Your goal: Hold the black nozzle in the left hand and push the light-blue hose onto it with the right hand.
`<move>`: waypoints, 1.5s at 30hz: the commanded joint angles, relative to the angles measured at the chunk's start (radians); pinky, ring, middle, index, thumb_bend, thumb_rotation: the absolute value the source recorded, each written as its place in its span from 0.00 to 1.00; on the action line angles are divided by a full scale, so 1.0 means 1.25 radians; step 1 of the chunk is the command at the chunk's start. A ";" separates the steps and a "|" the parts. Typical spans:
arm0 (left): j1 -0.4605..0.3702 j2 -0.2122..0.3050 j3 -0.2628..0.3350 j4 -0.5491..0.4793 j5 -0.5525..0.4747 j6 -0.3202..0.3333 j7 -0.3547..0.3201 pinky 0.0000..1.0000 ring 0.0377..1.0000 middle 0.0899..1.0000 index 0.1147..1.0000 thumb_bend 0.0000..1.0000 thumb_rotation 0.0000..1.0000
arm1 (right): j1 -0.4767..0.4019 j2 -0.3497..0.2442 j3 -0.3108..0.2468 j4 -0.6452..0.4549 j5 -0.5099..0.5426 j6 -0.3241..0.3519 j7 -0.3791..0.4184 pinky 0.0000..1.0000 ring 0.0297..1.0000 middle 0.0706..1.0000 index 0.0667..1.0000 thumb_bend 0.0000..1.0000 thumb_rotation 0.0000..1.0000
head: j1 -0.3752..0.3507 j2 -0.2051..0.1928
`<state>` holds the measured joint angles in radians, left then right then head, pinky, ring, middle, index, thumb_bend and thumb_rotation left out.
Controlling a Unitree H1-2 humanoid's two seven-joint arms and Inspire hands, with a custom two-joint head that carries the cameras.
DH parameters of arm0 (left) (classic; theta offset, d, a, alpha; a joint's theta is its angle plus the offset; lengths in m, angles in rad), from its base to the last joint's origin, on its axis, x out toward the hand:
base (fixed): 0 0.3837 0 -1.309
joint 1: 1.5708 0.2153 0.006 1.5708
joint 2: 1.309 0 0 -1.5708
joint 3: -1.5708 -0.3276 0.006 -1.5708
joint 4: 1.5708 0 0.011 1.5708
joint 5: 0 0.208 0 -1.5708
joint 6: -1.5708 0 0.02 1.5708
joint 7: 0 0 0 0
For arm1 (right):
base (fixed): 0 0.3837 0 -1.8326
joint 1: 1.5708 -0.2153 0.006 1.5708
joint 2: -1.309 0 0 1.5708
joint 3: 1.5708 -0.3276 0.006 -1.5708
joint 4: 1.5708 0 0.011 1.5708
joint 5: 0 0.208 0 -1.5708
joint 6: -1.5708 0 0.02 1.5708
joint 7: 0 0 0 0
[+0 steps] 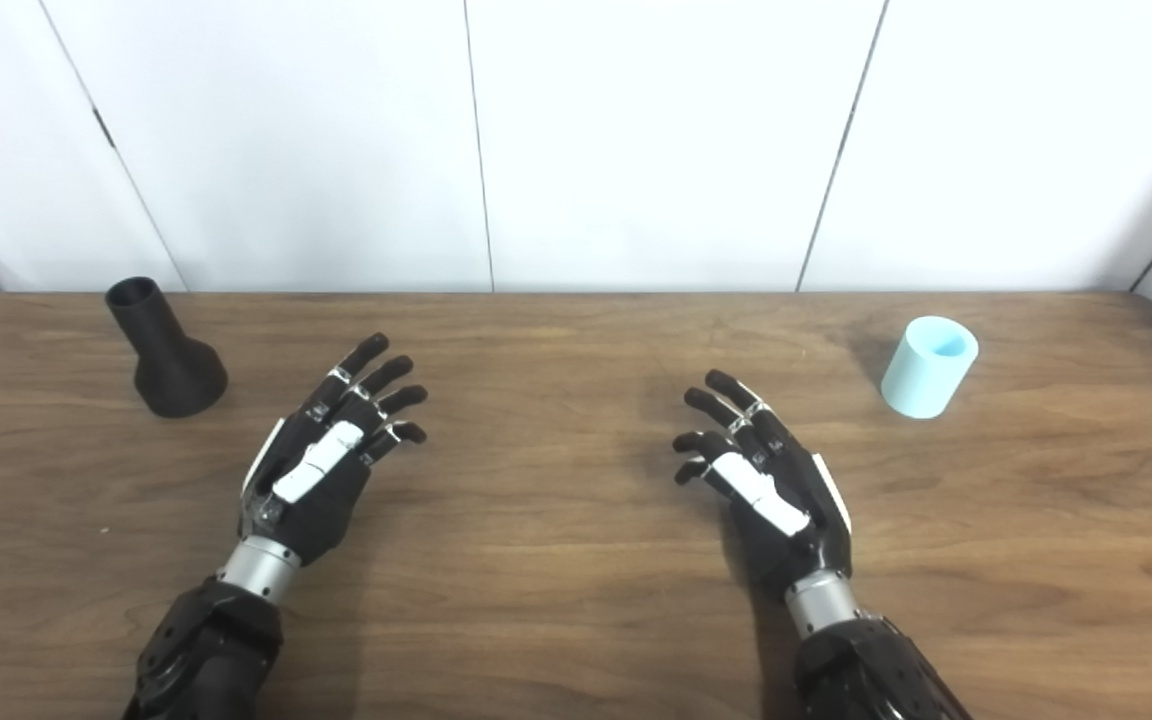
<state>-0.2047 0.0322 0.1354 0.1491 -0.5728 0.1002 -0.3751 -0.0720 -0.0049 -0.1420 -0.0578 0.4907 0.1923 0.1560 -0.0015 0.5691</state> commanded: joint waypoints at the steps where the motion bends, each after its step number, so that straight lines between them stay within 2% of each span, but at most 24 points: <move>1: 0.033 0.004 0.001 0.037 0.005 -0.010 -0.013 0.51 0.67 0.74 0.79 0.71 0.07 | -0.019 -0.001 -0.003 -0.025 0.006 -0.011 0.004 0.35 0.51 0.70 0.72 0.74 0.17 | 0.000 0.001; 14: 0.032 0.005 0.002 0.042 0.003 -0.011 -0.016 0.51 0.67 0.74 0.78 0.70 0.06 | -0.020 -0.005 -0.004 -0.016 0.009 -0.022 0.015 0.35 0.51 0.70 0.72 0.75 0.18 | 0.002 0.001; 17: 0.032 0.001 -0.001 0.044 0.009 -0.016 -0.012 0.51 0.67 0.74 0.77 0.71 0.06 | -0.019 -0.009 -0.006 -0.015 0.013 -0.022 0.020 0.35 0.51 0.71 0.72 0.75 0.18 | 0.056 -0.008; 19: 0.032 -0.012 -0.007 0.051 0.024 -0.030 -0.002 0.50 0.65 0.72 0.76 0.74 0.07 | -0.014 -0.017 -0.013 -0.015 0.015 -0.024 0.022 0.35 0.51 0.70 0.73 0.73 0.19 | 0.159 -0.034; 20: 0.032 -0.018 -0.009 0.054 0.030 -0.036 0.000 0.51 0.64 0.73 0.75 0.75 0.08 | -0.013 -0.021 -0.016 -0.014 0.017 -0.025 0.023 0.35 0.52 0.70 0.74 0.71 0.19 | 0.159 -0.034; 22: 0.031 -0.035 -0.016 0.067 0.040 -0.045 0.004 0.50 0.63 0.72 0.74 0.77 0.09 | -0.010 -0.033 -0.023 -0.011 0.026 -0.021 0.033 0.35 0.53 0.71 0.75 0.70 0.20 | 0.244 -0.065; 24: 0.028 -0.049 -0.024 0.080 0.047 -0.054 0.006 0.49 0.65 0.72 0.74 0.79 0.09 | -0.011 -0.042 -0.028 -0.011 0.034 -0.015 0.040 0.34 0.55 0.74 0.76 0.66 0.19 | 0.284 -0.080; 28: 0.023 -0.065 -0.027 0.098 0.059 -0.074 0.010 0.50 0.65 0.73 0.74 0.78 0.08 | -0.009 -0.046 -0.020 -0.038 0.023 0.006 0.024 0.33 0.57 0.78 0.78 0.59 0.18 | 0.319 -0.105; 32: 0.018 -0.069 -0.020 0.095 0.068 -0.090 0.021 0.56 0.66 0.72 0.75 0.79 0.07 | -0.008 -0.050 -0.008 -0.048 0.012 -0.004 0.031 0.28 0.56 0.80 0.81 0.55 0.22 | 0.322 -0.109; 35: 0.014 -0.054 -0.022 0.043 0.142 -0.138 0.059 0.56 0.67 0.72 0.75 0.75 0.11 | -0.005 -0.036 -0.008 -0.082 -0.024 0.018 -0.022 0.29 0.52 0.74 0.75 0.58 0.18 | 0.317 -0.108; 37: 0.012 -0.027 -0.037 -0.003 0.259 -0.189 0.109 0.56 0.67 0.72 0.75 0.72 0.16 | -0.005 -0.032 -0.009 -0.099 -0.024 0.035 -0.036 0.30 0.52 0.73 0.74 0.58 0.15 | 0.318 -0.108; 39: 0.009 0.000 -0.046 -0.048 0.367 -0.215 0.158 0.55 0.67 0.71 0.74 0.75 0.20 | -0.008 -0.033 -0.010 -0.102 -0.006 0.045 -0.029 0.29 0.52 0.74 0.76 0.56 0.15 | 0.323 -0.109; 43: -0.004 0.042 -0.037 -0.128 0.470 -0.204 0.214 0.59 0.66 0.70 0.73 0.77 0.18 | -0.014 -0.035 -0.004 -0.117 0.003 0.069 -0.027 0.25 0.55 0.80 0.78 0.46 0.17 | 0.330 -0.110; 45: -0.026 0.080 -0.021 -0.166 0.503 -0.185 0.230 0.60 0.66 0.70 0.74 0.76 0.20 | -0.015 -0.037 -0.002 -0.109 0.000 0.056 -0.018 0.24 0.55 0.80 0.78 0.45 0.18 | 0.327 -0.108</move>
<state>-0.1723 0.1027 0.0989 0.0006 0.0260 -0.1238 -0.1139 -0.0648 -0.0488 -0.1478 -0.1650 0.4786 0.2816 0.1147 0.4081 0.4326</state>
